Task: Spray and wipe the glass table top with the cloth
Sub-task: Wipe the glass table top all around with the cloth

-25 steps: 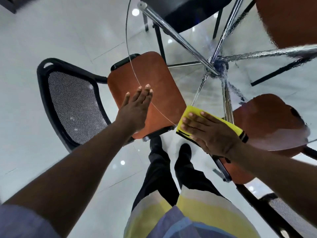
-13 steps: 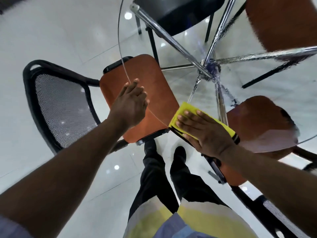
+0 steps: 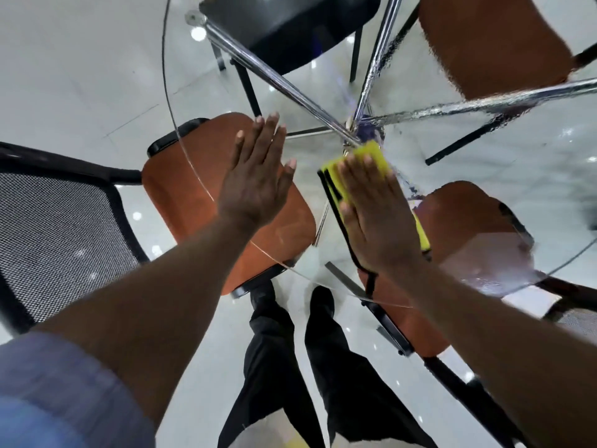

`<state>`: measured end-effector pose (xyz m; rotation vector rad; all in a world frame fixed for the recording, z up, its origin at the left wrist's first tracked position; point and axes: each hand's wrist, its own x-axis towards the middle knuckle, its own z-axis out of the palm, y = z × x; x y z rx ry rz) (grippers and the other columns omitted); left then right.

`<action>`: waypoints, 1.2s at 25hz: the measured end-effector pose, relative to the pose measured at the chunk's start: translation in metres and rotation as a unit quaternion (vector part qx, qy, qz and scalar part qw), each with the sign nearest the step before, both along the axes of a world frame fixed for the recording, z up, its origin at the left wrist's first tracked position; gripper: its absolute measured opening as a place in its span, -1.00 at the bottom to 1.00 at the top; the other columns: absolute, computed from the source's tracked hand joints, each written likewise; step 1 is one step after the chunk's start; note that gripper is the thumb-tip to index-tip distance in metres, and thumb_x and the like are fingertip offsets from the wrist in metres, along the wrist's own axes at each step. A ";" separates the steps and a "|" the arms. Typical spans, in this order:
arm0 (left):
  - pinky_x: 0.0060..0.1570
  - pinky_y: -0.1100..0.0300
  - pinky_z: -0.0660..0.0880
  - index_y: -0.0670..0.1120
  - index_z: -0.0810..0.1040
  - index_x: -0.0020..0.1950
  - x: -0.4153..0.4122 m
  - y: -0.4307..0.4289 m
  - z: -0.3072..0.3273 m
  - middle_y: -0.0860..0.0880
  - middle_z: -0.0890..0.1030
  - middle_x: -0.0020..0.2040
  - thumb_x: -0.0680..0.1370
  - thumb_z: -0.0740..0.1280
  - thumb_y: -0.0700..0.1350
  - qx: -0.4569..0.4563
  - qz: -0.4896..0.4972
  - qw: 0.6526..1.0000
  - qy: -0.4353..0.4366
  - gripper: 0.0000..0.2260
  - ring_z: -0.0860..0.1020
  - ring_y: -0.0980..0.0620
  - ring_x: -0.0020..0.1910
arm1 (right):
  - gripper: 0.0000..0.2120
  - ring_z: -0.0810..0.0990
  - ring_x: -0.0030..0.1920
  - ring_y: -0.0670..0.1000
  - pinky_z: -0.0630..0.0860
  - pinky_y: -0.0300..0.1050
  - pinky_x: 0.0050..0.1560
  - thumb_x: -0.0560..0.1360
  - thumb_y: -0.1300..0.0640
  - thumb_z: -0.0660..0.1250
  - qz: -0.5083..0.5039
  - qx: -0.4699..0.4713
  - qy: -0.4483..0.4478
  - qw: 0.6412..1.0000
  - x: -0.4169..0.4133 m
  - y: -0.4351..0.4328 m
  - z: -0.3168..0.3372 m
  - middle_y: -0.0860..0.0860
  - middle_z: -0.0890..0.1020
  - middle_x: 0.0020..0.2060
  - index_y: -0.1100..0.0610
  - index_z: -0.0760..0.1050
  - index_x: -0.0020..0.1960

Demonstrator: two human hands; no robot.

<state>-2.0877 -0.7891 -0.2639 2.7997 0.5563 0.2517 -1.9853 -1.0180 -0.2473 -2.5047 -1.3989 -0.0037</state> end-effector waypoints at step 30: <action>0.66 -0.03 -0.09 -0.05 0.06 0.71 0.010 0.004 0.002 0.01 0.04 0.71 0.73 0.02 0.15 -0.014 0.028 0.995 0.095 -0.43 -0.08 0.05 0.69 | -0.45 0.31 0.66 0.20 0.24 0.27 0.62 0.66 0.02 0.18 -0.192 0.006 -0.044 0.980 0.128 0.113 0.000 0.16 0.36 0.64 0.20 0.37 0.61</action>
